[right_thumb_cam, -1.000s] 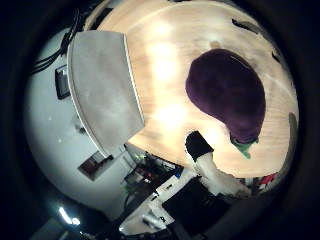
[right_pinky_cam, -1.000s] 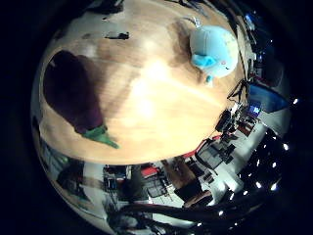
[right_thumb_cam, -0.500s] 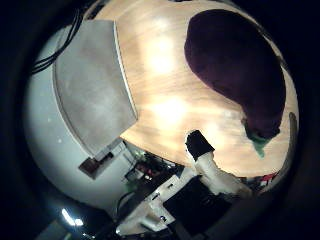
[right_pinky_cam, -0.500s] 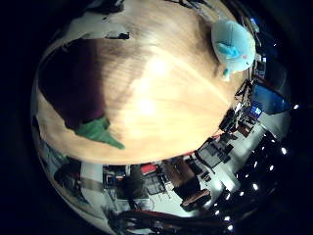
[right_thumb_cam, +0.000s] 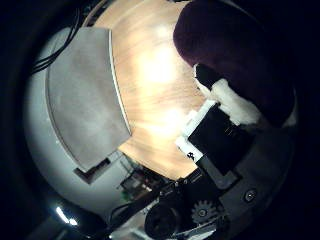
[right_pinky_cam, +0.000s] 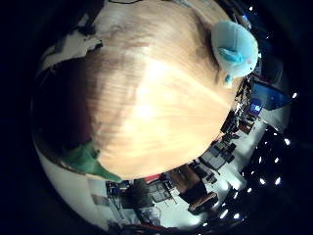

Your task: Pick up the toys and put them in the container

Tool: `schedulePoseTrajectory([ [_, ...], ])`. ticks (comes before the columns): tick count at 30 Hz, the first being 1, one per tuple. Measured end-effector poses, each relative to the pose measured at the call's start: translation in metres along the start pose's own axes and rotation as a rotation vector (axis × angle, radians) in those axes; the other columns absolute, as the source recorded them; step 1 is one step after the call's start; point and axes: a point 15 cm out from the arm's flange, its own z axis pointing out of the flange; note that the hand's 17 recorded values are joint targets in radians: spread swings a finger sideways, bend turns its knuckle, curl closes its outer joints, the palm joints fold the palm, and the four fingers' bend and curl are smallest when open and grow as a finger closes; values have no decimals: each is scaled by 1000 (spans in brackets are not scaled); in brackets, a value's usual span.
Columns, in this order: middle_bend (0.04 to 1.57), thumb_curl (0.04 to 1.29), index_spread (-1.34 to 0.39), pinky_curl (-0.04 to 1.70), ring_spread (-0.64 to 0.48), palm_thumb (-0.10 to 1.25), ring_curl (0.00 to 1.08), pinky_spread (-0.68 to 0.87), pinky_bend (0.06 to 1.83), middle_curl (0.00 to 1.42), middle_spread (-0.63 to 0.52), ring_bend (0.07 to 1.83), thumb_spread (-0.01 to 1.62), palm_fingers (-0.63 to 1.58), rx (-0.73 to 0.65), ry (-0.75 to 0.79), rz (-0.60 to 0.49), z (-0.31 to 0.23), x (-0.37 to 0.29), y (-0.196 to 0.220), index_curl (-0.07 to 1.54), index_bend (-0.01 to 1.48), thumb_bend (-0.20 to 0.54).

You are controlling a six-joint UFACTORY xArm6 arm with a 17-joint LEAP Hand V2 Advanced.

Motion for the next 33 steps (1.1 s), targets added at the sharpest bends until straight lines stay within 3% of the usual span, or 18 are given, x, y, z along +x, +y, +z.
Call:
schedulePoseTrajectory([
  [4, 718, 352, -512, 345, -338, 792, 435, -402, 1432, 546, -377, 1215, 996, 1148, 4, -23, 23, 1, 4, 1, 252, 293, -17],
  [6, 798, 344, -512, 345, -312, 781, 452, -388, 1365, 586, -362, 1210, 1021, 1275, 5, -27, 29, 1, 6, 1, 327, 446, -24],
  [12, 984, 288, -432, 365, -261, 649, 488, -330, 1306, 652, -299, 1260, 1143, 1377, 6, -37, 50, 1, 15, 3, 497, 797, -34],
  [21, 1116, 244, -348, 420, -226, 595, 528, -287, 1342, 678, -236, 1345, 1281, 1297, 33, -68, 62, -7, 14, 3, 597, 967, -14],
  [33, 1181, 223, -302, 480, -207, 615, 545, -271, 1361, 668, -194, 1392, 1351, 1247, 93, -55, 70, -33, 17, 11, 639, 1019, -6],
])
